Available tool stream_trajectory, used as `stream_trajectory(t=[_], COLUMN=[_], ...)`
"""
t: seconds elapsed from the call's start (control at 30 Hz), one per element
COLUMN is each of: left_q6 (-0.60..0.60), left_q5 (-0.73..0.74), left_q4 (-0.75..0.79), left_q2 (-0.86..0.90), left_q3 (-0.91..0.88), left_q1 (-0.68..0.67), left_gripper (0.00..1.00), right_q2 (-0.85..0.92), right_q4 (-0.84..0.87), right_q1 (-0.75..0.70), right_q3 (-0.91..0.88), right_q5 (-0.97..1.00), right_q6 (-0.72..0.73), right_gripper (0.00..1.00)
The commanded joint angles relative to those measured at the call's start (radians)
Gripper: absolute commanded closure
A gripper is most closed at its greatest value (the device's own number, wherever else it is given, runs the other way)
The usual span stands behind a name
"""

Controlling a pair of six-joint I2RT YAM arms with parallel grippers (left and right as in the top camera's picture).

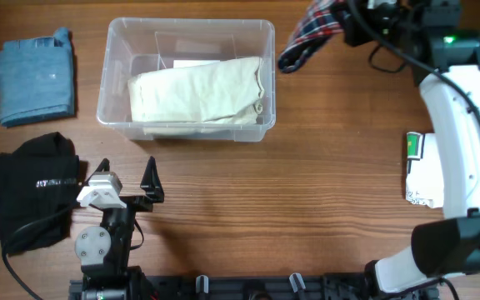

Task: Pack container
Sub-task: 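Carry the plaid cloth into the bin's left side and lower it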

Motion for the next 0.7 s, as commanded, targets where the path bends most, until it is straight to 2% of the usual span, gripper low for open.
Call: stream_trajectory(t=[0.0,0.37,0.5,0.67], left_q6=[0.016,0.016,0.016,0.016], left_q5=[-0.006,-0.006,-0.006,-0.006], left_q4=[-0.001,-0.001,-0.001,-0.001], left_q2=[-0.007,-0.007,-0.007,-0.007], left_q3=[-0.006,-0.006,-0.006,-0.006], left_q1=[-0.005,-0.005,-0.005,-0.005], left_gripper=[0.00,0.00,0.00,0.00], right_q2=[-0.061,-0.031,0.099,0.244], right_q4=[0.019,0.239,0.406,0.572], right_q1=[0.108,0.494,0.611,0.661], right_q3=[0.006,0.006,0.006,0.006], right_q5=[0.007,0.005,0.016,0.023], right_q6=[-0.106,-0.218,-0.211,-0.208], right_gripper=[0.96,0.96,0.96,0.96])
